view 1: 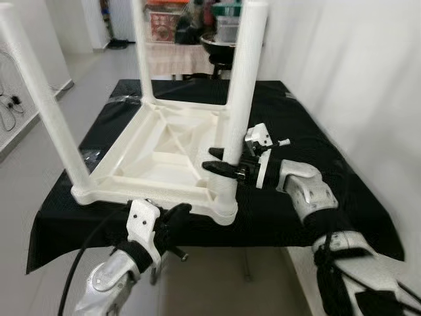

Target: Building children table

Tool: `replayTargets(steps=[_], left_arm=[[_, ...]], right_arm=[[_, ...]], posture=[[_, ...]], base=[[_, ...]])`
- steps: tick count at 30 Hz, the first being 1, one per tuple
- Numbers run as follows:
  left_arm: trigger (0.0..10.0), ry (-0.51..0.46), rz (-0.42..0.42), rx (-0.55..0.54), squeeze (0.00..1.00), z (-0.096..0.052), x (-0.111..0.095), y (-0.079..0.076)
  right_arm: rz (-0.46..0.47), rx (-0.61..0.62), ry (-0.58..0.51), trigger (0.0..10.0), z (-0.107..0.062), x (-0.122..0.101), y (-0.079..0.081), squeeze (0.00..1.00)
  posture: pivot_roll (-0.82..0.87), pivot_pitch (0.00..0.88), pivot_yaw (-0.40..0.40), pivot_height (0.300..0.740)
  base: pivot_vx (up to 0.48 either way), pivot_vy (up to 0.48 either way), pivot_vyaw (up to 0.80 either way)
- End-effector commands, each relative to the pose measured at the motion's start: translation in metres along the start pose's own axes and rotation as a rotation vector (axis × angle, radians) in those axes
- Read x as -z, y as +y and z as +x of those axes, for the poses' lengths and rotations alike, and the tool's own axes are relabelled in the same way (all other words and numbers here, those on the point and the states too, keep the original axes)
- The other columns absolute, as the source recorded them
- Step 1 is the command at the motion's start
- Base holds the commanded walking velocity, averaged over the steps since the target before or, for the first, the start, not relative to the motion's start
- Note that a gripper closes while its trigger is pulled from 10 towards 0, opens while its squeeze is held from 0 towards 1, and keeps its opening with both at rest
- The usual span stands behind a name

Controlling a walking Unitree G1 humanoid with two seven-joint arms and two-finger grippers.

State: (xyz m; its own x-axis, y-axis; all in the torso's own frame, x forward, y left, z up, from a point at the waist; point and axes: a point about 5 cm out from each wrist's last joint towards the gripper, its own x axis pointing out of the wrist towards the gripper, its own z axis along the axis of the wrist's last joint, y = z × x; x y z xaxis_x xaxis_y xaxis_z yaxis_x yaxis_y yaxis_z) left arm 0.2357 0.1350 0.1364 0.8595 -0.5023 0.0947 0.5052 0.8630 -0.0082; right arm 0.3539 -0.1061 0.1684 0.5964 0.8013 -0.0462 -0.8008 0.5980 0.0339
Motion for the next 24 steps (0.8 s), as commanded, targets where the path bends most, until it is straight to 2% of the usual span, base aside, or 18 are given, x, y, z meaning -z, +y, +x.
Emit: replayTargets(steps=[1, 2, 3, 7, 9, 10, 11, 12, 14, 15, 17, 18, 19, 20, 21, 22, 23, 24], left_arm=[[10.0, 0.011, 0.026, -0.010, 0.00, -0.002, -0.001, 0.003], [10.0, 0.013, 0.027, -0.010, 0.00, -0.002, 0.000, 0.005], [10.0, 0.015, 0.024, -0.005, 0.00, 0.000, 0.000, 0.006], [10.0, 0.020, 0.027, 0.008, 0.00, 0.001, 0.001, 0.007], [10.0, 0.026, 0.032, 0.019, 0.00, 0.003, 0.001, 0.007], [10.0, 0.023, 0.035, 0.007, 0.00, 0.003, 0.001, 0.008], [10.0, 0.023, 0.035, 0.007, 0.00, 0.003, 0.001, 0.008], [10.0, 0.018, 0.034, -0.010, 0.00, 0.002, 0.001, 0.009], [10.0, 0.018, 0.034, -0.010, 0.00, 0.002, 0.001, 0.009], [10.0, 0.015, 0.033, -0.021, 0.00, 0.002, 0.000, 0.009], [10.0, 0.015, 0.033, -0.021, 0.00, 0.002, 0.000, 0.009], [10.0, 0.013, 0.033, -0.026, 0.00, 0.002, 0.000, 0.009], [10.0, 0.013, 0.033, -0.026, 0.00, 0.002, 0.000, 0.009], [10.0, 0.013, 0.032, -0.025, 0.00, 0.003, 0.001, 0.009], [10.0, 0.013, 0.031, -0.022, 0.00, 0.004, 0.001, 0.009], [10.0, 0.013, 0.029, -0.019, 0.00, 0.005, 0.001, 0.008], [10.0, 0.012, 0.028, -0.016, 0.00, 0.005, 0.002, 0.008], [10.0, 0.012, 0.028, -0.016, 0.00, 0.005, 0.002, 0.008]], right_arm=[[0.125, 0.267, 0.238, 0.0, -0.013, 0.050, 0.018, 0.00], [0.123, 0.432, 0.208, 0.0, -0.019, 0.046, 0.021, 0.00], [0.124, 0.519, 0.179, 0.0, -0.021, 0.042, 0.019, 0.00], [0.109, 0.549, 0.160, 0.0, -0.017, 0.040, 0.014, 0.00], [0.100, 0.577, 0.136, 0.0, -0.007, 0.035, 0.010, 0.00], [0.109, 0.569, 0.124, 2.1, 0.000, 0.032, 0.011, 0.00], [0.109, 0.569, 0.124, 2.1, 0.000, 0.032, 0.011, 0.00], [0.112, 0.537, 0.116, 10.0, 0.006, 0.028, 0.014, 0.00], [0.112, 0.537, 0.116, 10.0, 0.006, 0.028, 0.014, 0.00], [0.125, 0.519, 0.104, 10.0, 0.009, 0.025, 0.013, 0.96], [0.125, 0.519, 0.104, 10.0, 0.009, 0.025, 0.013, 0.96], [0.142, 0.472, 0.074, 10.0, 0.012, 0.018, 0.010, 1.00], [0.142, 0.472, 0.074, 10.0, 0.012, 0.018, 0.010, 1.00], [0.147, 0.412, 0.033, 10.0, 0.014, 0.009, 0.002, 1.00], [0.122, 0.299, 0.001, 10.0, 0.014, -0.002, -0.007, 1.00], [0.058, 0.160, -0.004, 10.0, 0.011, -0.011, -0.012, 0.00], [0.018, 0.071, 0.014, 10.0, 0.006, -0.015, -0.014, 0.00], [0.018, 0.071, 0.014, 10.0, 0.006, -0.015, -0.014, 0.00]], posture=[[0.02, 0.000, -0.039, 0.740], [0.01, 0.000, -0.025, 0.740], [0.01, 0.000, -0.022, 0.740], [0.02, 0.000, -0.023, 0.740], [0.03, 0.000, -0.025, 0.740], [0.04, 0.000, -0.027, 0.740], [0.04, 0.000, -0.027, 0.740], [0.04, 0.000, -0.028, 0.740], [0.04, 0.000, -0.028, 0.740], [0.04, 0.000, -0.034, 0.740], [0.04, 0.000, -0.034, 0.740], [0.04, 0.000, -0.037, 0.740], [0.04, 0.000, -0.037, 0.740], [0.04, 0.000, -0.037, 0.740], [0.04, 0.000, -0.040, 0.740], [0.04, 0.000, -0.044, 0.740], [0.04, 0.000, -0.048, 0.740], [0.04, 0.000, -0.048, 0.740]], base=[[0.000, 0.000, 0.00], [0.000, 0.000, 0.00], [0.000, 0.000, 0.00], [0.000, 0.000, 0.00], [0.000, 0.000, 0.00], [0.000, 0.000, 0.00], [0.000, 0.000, 0.00], [0.000, 0.000, 0.00], [0.000, 0.000, 0.00], [0.000, 0.000, 0.00], [0.000, 0.000, 0.00], [0.000, 0.000, 0.00], [0.000, 0.000, 0.00], [0.000, 0.000, 0.00], [0.000, 0.000, 0.00], [0.000, 0.000, 0.00], [0.000, 0.000, 0.00], [0.000, 0.000, 0.00]])
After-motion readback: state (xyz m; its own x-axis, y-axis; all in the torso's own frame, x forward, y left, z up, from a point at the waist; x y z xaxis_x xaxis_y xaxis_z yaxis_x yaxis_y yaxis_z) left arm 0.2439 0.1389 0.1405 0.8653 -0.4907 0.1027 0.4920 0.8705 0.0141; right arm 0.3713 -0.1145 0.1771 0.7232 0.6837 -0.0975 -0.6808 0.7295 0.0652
